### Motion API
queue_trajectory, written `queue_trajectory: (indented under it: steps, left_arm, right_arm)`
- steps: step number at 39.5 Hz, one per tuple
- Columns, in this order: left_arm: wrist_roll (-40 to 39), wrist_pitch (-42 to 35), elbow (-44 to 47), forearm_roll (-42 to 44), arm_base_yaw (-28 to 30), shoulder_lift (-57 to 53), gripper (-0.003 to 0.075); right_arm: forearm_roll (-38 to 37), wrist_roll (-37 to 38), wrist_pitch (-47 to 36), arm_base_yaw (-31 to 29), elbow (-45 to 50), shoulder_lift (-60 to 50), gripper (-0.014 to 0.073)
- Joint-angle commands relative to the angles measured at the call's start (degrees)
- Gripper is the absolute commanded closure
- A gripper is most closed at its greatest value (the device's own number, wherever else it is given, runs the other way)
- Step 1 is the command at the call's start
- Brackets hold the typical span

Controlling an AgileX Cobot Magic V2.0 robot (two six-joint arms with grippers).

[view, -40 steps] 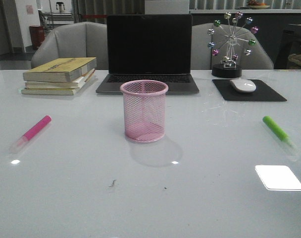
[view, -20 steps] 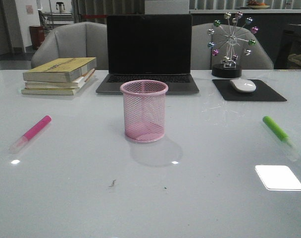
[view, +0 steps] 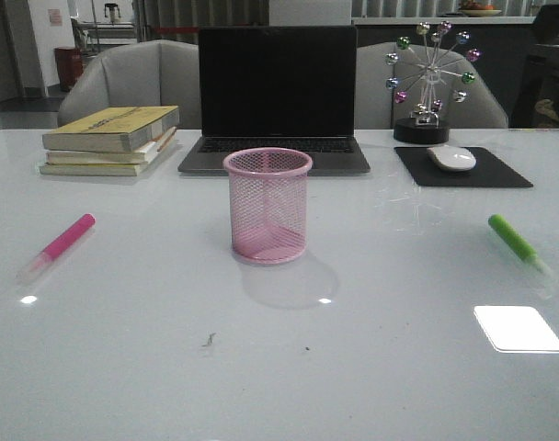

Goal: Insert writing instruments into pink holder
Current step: 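Lower the right gripper over the green highlighter and close on it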

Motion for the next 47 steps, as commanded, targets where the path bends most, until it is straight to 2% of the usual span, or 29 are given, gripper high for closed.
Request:
queue_trajectory:
  steps: [1,10,26,47]
  left_arm:
    - [-0.42,-5.16,-2.15,-0.55,-0.29,0.09,0.0367]
    - [-0.42,-5.16,-2.15,-0.55,-0.29,0.09,0.0367]
    - [-0.42,-5.16,-2.15,-0.55,-0.29,0.09,0.0367]
    - [-0.42,-5.16,-2.15,-0.55,-0.29,0.09,0.0367]
  right_arm:
    - [-0.49,-0.13,-0.97,-0.04,-4.69,2.12,0.026]
    - [-0.62,-0.13,3.42,-0.04,-10.18,10.94,0.026]
    - [-0.73,-0.13,5.9,-0.04,-17.36,21.64,0.026]
    - [-0.55,-0.13,6.93,0.03,-20.61,27.13,0.026]
